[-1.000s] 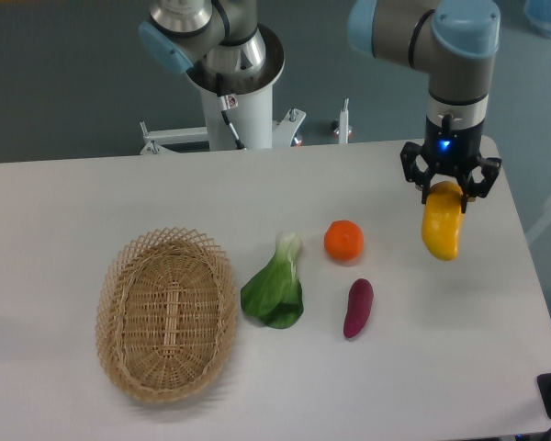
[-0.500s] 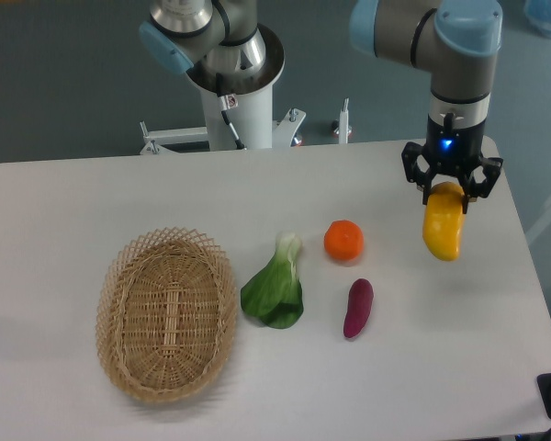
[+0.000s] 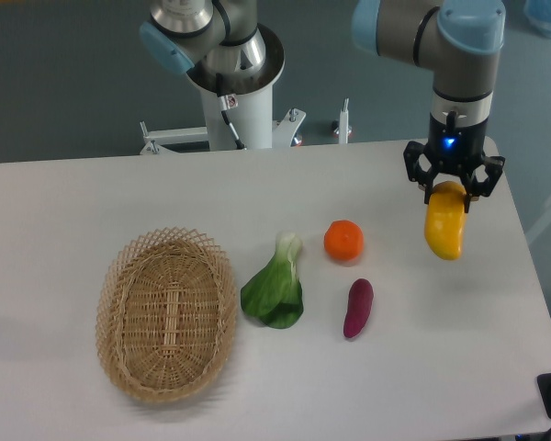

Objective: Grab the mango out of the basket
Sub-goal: 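Hold the mango raised above the table beside the orange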

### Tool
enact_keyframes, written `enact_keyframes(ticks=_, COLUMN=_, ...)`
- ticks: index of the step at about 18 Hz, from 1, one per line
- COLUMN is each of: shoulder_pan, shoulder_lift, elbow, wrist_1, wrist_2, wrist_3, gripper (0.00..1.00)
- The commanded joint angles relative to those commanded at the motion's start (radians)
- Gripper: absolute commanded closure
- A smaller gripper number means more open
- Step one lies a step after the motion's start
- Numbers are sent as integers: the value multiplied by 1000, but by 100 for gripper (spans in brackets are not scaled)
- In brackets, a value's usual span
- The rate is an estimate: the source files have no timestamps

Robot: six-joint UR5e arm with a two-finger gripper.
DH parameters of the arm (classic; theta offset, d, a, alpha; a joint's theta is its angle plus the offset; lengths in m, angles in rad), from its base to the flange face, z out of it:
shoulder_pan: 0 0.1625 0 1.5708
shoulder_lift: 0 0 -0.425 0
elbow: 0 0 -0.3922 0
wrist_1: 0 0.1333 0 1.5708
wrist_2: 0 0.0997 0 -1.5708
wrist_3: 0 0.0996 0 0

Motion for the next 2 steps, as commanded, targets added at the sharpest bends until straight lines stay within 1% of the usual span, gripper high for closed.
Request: enact_keyframes(ticks=2, shoulder_pan=0, shoulder_lift=-2, elbow=3, wrist_1=-2, wrist_2=-2, wrist_3=0, gripper=48)
